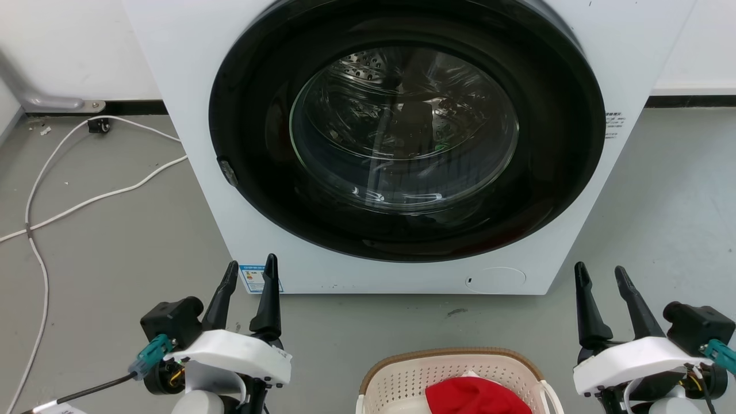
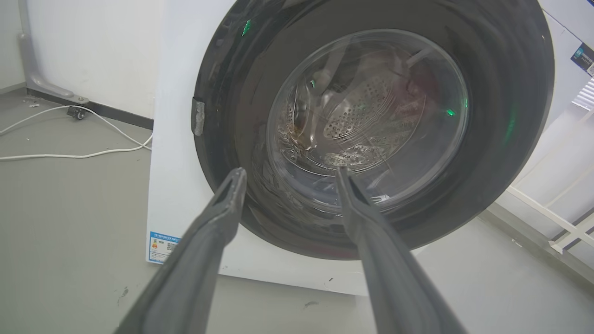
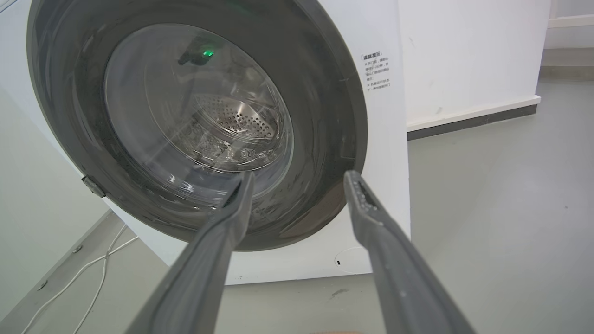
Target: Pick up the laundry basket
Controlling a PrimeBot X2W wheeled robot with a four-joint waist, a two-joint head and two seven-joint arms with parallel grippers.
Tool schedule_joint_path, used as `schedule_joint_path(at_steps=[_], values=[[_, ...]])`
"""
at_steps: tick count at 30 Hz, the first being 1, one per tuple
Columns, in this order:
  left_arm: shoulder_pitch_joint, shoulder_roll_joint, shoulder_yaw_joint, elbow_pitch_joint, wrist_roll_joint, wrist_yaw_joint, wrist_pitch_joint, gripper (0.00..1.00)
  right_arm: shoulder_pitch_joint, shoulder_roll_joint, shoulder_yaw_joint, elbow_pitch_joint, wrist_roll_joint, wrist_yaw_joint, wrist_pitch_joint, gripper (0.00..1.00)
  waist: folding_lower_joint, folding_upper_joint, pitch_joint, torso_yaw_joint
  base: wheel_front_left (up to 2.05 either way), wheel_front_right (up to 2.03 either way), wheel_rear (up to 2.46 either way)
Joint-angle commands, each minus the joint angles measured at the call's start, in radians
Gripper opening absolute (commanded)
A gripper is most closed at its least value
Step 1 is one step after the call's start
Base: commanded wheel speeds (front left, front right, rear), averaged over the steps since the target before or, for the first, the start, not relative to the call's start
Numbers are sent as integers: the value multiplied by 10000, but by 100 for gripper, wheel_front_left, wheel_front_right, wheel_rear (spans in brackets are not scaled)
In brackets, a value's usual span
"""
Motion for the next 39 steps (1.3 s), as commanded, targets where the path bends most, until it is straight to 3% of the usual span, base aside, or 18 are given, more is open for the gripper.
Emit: schedule_joint_path(at_steps=[1,17,39], values=[[-245,17,-34,-28,338,46,-110,100,-38,19,21,-8,-334,0,-78,100,-1,0,4,4,0,0,0],[-229,11,-191,171,1849,329,-464,100,-35,30,63,99,-1972,0,-272,100,-1,0,18,45,0,0,0],[-266,5,-320,387,3401,602,-881,100,-32,44,137,254,-3094,-1,-466,100,-1,0,60,89,0,0,0]])
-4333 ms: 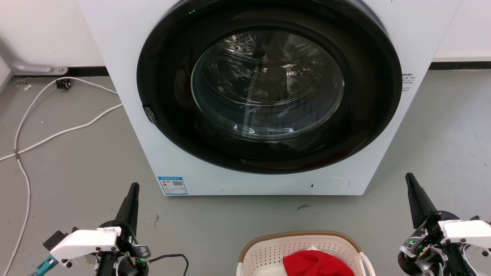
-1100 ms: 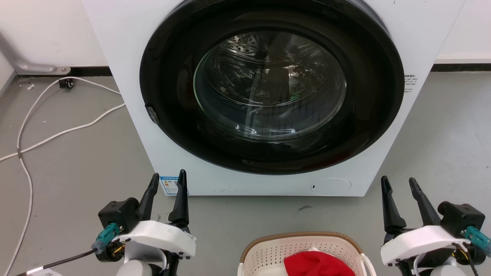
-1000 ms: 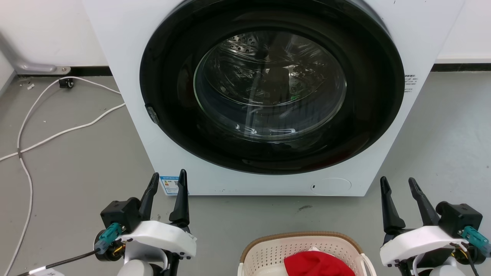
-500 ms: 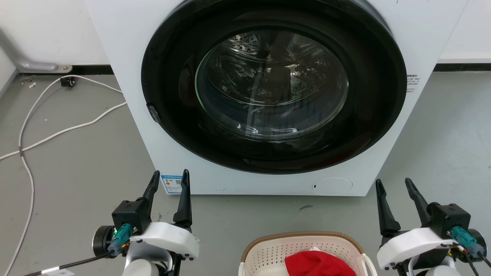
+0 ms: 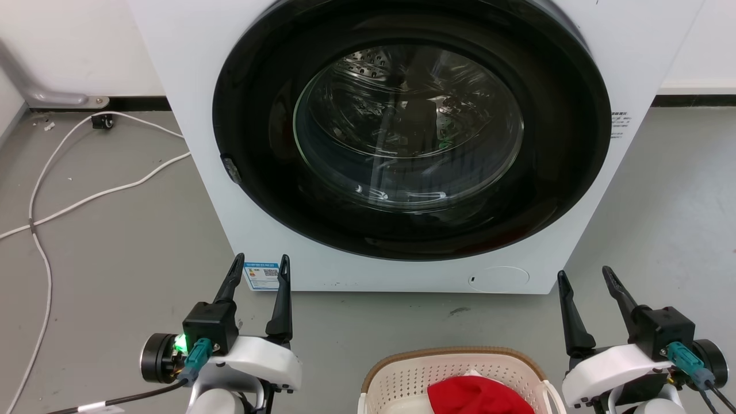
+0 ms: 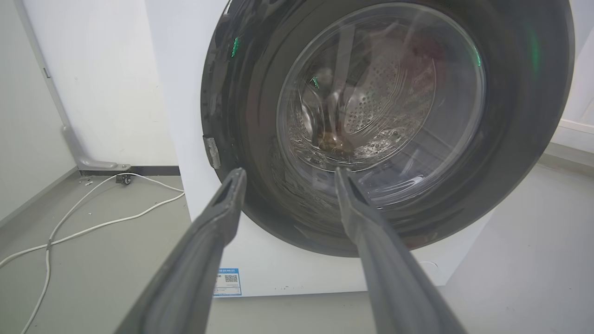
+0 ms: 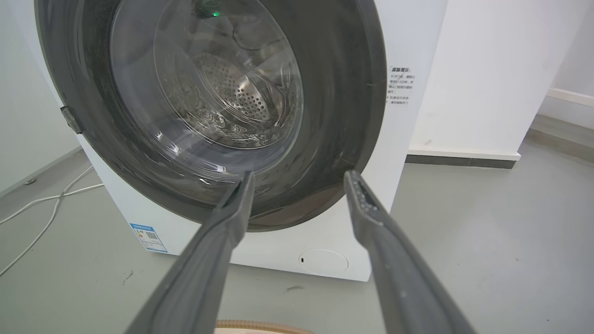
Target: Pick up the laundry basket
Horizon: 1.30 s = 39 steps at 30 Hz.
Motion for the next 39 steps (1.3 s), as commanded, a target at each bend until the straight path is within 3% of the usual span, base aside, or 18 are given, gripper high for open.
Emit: schedule_joint_path(at_steps=[1,39], values=[[-109,4,-25,19,167,58,-79,100,-23,37,33,2,-148,-3,-77,100,-1,0,4,3,0,0,0],[-520,1,-273,497,616,-79,-210,100,-307,38,-408,407,88,-3,-152,100,-1,0,385,129,0,0,0]])
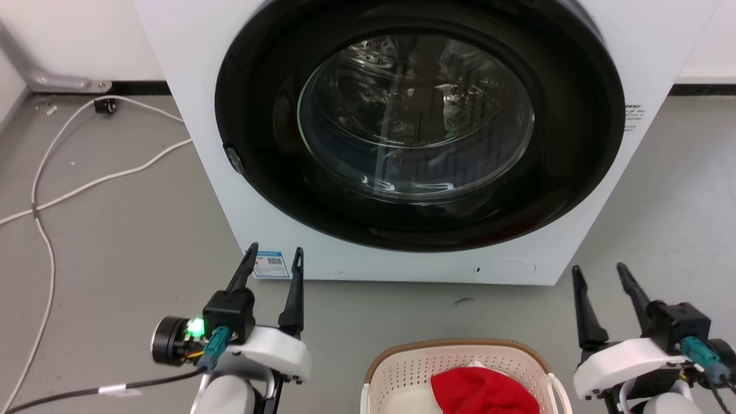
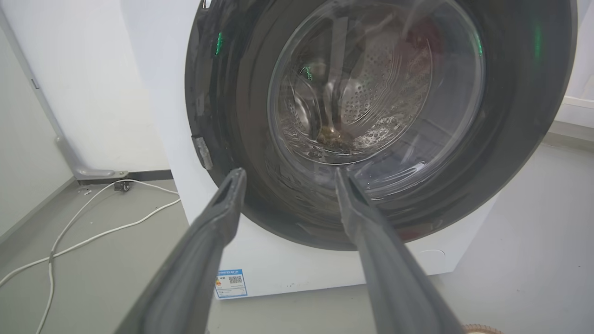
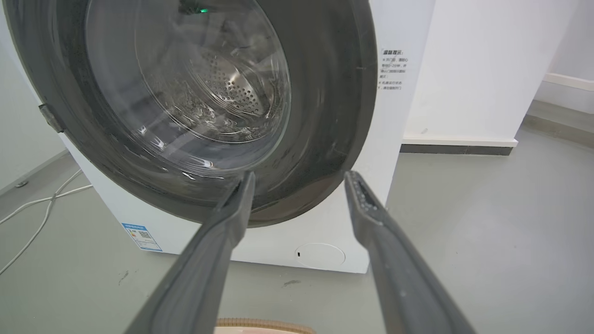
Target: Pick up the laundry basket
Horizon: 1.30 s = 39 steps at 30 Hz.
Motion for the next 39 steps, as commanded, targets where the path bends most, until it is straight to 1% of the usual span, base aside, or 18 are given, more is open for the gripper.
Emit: schedule_joint_path(at_steps=[1,8,15,22,28,34,39], values=[[-262,3,-109,124,37,-69,-28,100,-166,30,-163,45,-14,-3,48,100,0,-1,244,10,0,0,0],[-997,1,-655,1087,-157,-174,-28,100,-484,27,-629,511,-148,-3,407,100,0,-1,981,-154,0,0,0],[-1632,3,-1535,2827,-700,-315,-28,100,-905,24,-788,1593,-16,-3,649,100,0,-1,1790,-470,0,0,0],[-2408,3,-2581,4805,-1526,-322,45,100,-1535,24,-729,3102,133,-3,721,100,0,-1,2535,-754,0,0,0],[-2992,6,-3429,6128,-2315,-332,490,100,-2216,23,-642,4513,184,-3,809,100,0,-1,3174,-953,0,0,0],[-3596,8,-4089,7100,-3034,-360,1106,100,-3087,23,-500,5898,253,-3,898,100,0,-1,3984,-1122,0,0,0],[-4055,5,-4424,7747,-3641,-261,1533,100,-3848,7,-312,7004,295,-5,942,100,0,-1,4620,-1259,0,0,0]])
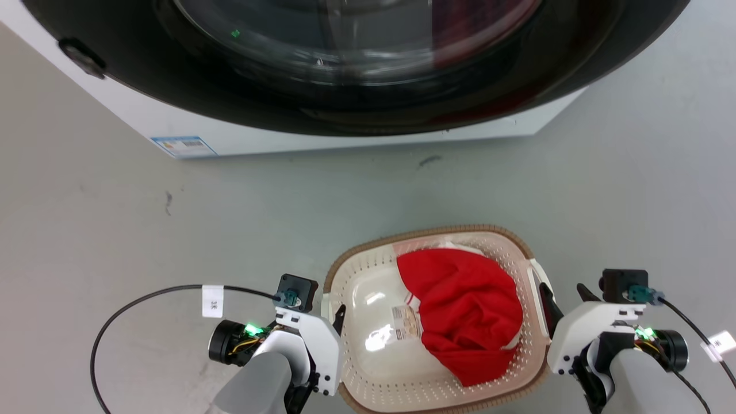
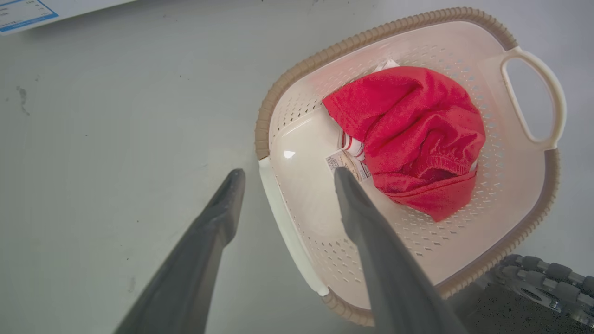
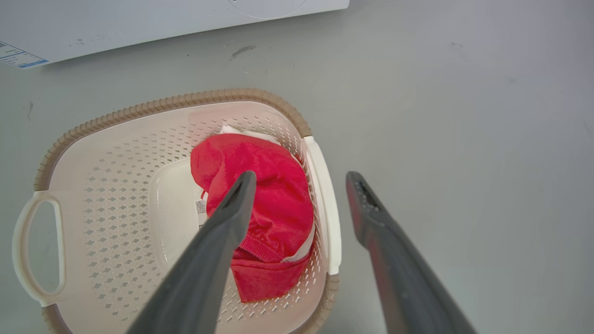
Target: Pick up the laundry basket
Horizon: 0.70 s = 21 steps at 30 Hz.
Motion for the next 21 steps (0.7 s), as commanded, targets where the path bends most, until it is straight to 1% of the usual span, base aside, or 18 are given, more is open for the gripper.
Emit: schedule_joint_path(at_steps=[1,3,4,11,21], values=[[-255,11,-124,262,-229,87,156,100,-437,-10,79,418,20,-7,39,100,-2,0,492,-157,0,0,0],[-343,11,-139,364,-379,95,199,100,-589,-38,89,623,17,-7,51,100,-2,0,607,-190,0,0,0],[-572,7,-156,678,-764,160,305,100,-1027,-87,115,1239,-49,-7,148,100,-2,0,935,-300,0,0,0],[-1304,10,-339,1351,-1164,277,528,100,-2046,-131,205,2383,-117,-7,261,100,-2,0,1811,-450,0,0,0],[-2296,10,-561,2010,-1339,399,879,100,-3016,-64,520,3125,27,-7,419,100,-2,0,2706,-517,0,0,0]])
